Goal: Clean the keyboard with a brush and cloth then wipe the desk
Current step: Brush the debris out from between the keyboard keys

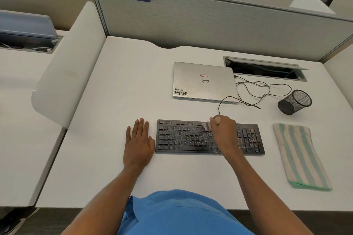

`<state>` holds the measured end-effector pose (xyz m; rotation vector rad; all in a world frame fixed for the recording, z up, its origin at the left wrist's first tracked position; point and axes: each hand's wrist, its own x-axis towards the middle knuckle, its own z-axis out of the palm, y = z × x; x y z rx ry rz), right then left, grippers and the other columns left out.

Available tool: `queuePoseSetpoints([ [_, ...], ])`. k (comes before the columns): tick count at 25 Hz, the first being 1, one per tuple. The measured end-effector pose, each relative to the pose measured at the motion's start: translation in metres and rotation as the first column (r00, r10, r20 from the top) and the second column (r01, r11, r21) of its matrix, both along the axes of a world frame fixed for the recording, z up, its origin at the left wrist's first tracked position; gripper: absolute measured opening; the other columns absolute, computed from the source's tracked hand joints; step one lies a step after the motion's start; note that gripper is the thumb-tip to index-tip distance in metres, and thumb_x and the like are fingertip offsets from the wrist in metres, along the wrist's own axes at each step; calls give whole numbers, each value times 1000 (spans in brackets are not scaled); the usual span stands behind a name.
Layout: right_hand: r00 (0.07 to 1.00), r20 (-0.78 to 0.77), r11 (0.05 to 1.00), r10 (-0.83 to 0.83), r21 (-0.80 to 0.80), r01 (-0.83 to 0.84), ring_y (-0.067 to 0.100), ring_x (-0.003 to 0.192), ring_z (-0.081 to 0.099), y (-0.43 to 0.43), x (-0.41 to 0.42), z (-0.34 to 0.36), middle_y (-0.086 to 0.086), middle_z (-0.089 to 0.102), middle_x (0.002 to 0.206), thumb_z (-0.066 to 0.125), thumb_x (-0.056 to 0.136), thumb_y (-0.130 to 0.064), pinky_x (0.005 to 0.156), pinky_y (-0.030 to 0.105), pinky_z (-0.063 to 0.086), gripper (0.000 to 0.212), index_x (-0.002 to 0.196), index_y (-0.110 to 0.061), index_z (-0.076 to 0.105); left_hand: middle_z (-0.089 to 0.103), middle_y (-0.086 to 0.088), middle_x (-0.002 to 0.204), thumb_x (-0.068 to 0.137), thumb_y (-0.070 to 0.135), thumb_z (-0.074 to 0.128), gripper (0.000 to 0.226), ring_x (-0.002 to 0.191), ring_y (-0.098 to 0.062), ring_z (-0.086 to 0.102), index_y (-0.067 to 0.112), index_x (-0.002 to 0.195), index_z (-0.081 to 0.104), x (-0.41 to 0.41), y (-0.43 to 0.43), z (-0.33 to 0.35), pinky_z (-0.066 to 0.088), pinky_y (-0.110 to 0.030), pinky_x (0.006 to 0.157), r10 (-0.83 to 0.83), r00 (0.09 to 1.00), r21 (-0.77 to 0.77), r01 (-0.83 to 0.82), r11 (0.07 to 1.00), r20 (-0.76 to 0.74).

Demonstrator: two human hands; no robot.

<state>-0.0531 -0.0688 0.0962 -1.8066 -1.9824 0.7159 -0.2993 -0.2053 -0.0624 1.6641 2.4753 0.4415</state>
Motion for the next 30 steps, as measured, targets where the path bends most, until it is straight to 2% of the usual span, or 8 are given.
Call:
queuePoseSetpoints([
  [3, 1000, -26, 1000, -10, -10, 10, 17, 57, 56, 9, 1, 2, 8, 66, 66, 57, 101, -19, 48, 20, 37, 35, 72, -2, 66, 24, -9, 174, 101, 33, 30, 67, 163, -23, 15, 10, 164, 34, -1, 0, 0, 8, -50, 133, 1, 1000, 2, -1, 1000, -4],
  [5, 998, -60, 1000, -14, 17, 15, 7, 52, 50, 7, -2, 6, 7, 64, 63, 55, 102, -17, 45, 15, 32, 36, 73, 2, 66, 26, -10, 173, 100, 32, 31, 67, 162, -24, 18, 9, 163, 36, 0, 1, 0, 10, -51, 132, -2, 1000, 13, 2, 1000, -8],
  [10, 1000, -25, 999, 13, -45, -14, -18, 48, 53, 1, -2, 7, -7, 57, 57, 53, 103, -14, 44, 6, 37, 35, 76, 4, 67, 24, -10, 174, 101, 32, 31, 67, 163, -23, 17, 9, 164, 34, -1, 0, 0, 8, -50, 133, 1, 1000, 6, -1, 1000, -9],
  [16, 1000, 16, 1000, 22, 1, -22, 5, 52, 55, -1, -2, 4, -2, 59, 59, 54, 102, -20, 45, 17, 34, 36, 73, -3, 65, 25, -10, 173, 101, 32, 30, 67, 162, -23, 18, 9, 163, 35, 0, 0, 0, 10, -51, 133, 2, 1000, 19, -2, 1000, 3],
  [19, 999, -35, 1000, 24, 16, -23, -4, 52, 56, -2, 0, 4, -1, 56, 57, 54, 102, -17, 45, 14, 32, 39, 68, 0, 61, 24, -10, 174, 101, 33, 29, 67, 163, -23, 16, 9, 164, 34, 0, 0, 0, 9, -50, 133, -1, 1000, 4, 1, 1000, -3],
  [23, 999, -35, 1000, 12, -10, -12, 3, 50, 56, -7, 4, 7, 3, 59, 58, 53, 102, -16, 44, 14, 33, 38, 71, 2, 63, 25, -10, 174, 101, 33, 29, 67, 163, -23, 16, 9, 163, 34, -1, 0, 1, 9, -51, 133, 4, 1000, 13, -4, 1000, 1],
  [26, 996, -89, 1000, 9, 0, -9, -11, 49, 55, -11, 6, 11, -3, 50, 52, 51, 103, -12, 43, 11, 35, 40, 68, 8, 57, 25, -10, 174, 101, 33, 30, 67, 162, -24, 17, 9, 163, 35, 1, 0, 0, 10, -51, 132, -4, 1000, 11, 4, 1000, 0],
  [30, 995, -97, 998, 25, 55, -20, -3, 56, 56, -12, 6, 6, -3, 54, 56, 52, 102, -14, 47, 13, 34, 37, 69, 2, 60, 26, -11, 173, 101, 32, 31, 67, 162, -24, 18, 9, 163, 35, -1, 0, 1, 11, -51, 132, -2, 1000, 9, 2, 1000, -1],
])
